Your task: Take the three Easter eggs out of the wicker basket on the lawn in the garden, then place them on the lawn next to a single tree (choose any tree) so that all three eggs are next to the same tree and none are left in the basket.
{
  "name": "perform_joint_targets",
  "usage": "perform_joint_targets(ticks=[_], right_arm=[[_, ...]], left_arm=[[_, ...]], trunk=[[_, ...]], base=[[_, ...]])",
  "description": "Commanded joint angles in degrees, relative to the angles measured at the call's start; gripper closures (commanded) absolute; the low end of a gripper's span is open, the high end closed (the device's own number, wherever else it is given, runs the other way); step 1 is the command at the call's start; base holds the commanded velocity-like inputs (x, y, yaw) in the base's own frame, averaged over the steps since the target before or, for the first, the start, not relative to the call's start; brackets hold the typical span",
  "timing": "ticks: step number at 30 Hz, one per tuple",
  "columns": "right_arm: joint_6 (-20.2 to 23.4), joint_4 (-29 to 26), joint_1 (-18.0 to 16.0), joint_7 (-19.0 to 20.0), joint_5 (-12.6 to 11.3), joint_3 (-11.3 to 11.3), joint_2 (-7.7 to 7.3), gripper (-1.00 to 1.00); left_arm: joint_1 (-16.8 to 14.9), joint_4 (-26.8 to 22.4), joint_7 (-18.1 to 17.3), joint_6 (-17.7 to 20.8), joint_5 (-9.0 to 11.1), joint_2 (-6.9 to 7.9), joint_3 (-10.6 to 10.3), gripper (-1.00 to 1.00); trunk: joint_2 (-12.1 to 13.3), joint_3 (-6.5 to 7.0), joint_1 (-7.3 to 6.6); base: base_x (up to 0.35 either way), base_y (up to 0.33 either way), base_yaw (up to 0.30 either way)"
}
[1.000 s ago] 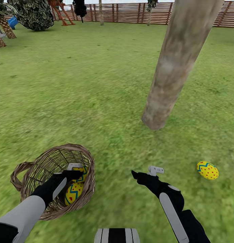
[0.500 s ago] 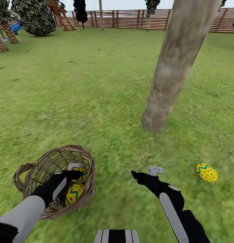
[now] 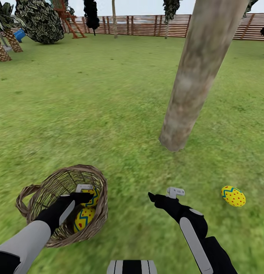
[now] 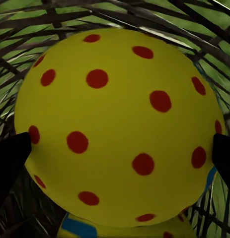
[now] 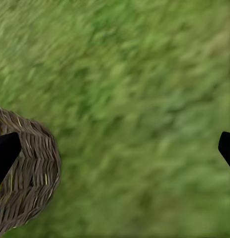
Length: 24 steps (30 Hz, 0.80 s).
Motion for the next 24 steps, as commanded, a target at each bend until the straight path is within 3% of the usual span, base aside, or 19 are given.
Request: perform_joint_targets(ticks=[1, 12, 24], right_arm=[[0.15, -0.07, -0.03, -0.56, -0.6, 0.04, 0.0, -1.0], [0.15, -0.07, -0.03, -0.56, -0.6, 0.05, 0.04, -1.0], [0.15, -0.07, -0.03, -0.56, -0.6, 0.05, 0.08, -1.0]], left_arm=[[-0.02, -0.06, 0.0, 0.33, 0.27, 0.07, -0.27, 1.0], [-0.02, 0.03, -0.06, 0.5, 0.26, 0.07, -0.27, 1.0], [-0.02, -0.09, -0.01, 0.66, 0.26, 0.07, -0.27, 1.0]], trunk=[[-0.02, -0.04, -0.01], [0.05, 1.06, -0.14], [0.05, 1.06, -0.14]], base=[[0.0, 0.0, 0.0], [0.0, 0.0, 0.0], [-0.019, 0.0, 0.0]])
